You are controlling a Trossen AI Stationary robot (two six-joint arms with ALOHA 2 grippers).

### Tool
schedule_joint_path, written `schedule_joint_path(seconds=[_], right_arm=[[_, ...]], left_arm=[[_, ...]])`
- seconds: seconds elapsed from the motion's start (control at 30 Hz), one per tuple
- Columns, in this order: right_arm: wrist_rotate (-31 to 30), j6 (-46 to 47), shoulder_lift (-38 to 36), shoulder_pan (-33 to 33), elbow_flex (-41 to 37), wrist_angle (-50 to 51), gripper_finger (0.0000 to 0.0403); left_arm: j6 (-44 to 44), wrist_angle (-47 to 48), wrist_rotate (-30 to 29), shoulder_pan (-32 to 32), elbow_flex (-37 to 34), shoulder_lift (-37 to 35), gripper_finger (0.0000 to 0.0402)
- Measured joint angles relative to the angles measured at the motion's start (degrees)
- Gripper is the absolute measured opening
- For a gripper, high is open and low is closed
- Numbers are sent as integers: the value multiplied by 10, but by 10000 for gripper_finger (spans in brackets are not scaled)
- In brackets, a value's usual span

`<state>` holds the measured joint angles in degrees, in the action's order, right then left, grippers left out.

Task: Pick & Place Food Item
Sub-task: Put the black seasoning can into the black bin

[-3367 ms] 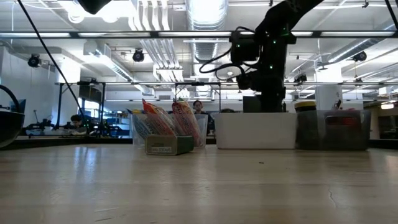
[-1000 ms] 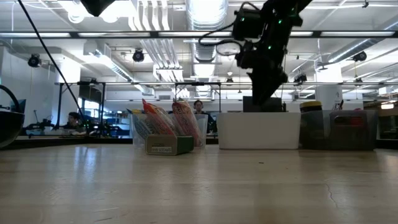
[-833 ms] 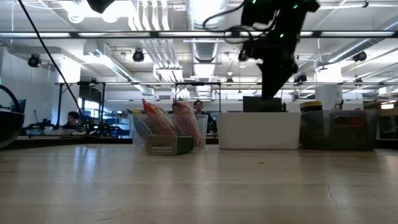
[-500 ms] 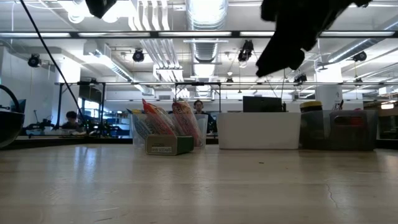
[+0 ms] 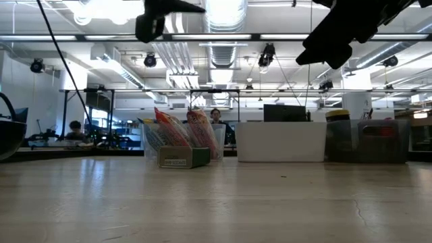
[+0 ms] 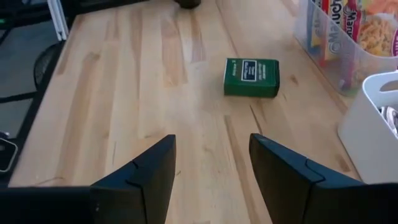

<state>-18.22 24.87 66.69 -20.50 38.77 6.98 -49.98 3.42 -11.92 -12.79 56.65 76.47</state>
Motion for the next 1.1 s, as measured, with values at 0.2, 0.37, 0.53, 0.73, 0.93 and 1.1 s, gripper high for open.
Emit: schedule_joint_path(seconds=[0.2,0.37,0.53,0.73,0.93,1.1], right_arm=[[0,0,0,0,0,6,202],[1,-13,1,0,0,31,202],[1,-20,1,0,0,32,202],[1,-20,1,0,0,31,202],[2,-20,1,0,0,32,202],[2,-22,1,0,0,32,202]], left_arm=[[5,57,2,37,50,55,164],[6,115,8,47,87,109,236],[-35,141,51,47,109,171,308],[-123,225,86,67,115,222,341],[-179,302,118,103,117,233,343],[-183,316,120,127,116,231,343]])
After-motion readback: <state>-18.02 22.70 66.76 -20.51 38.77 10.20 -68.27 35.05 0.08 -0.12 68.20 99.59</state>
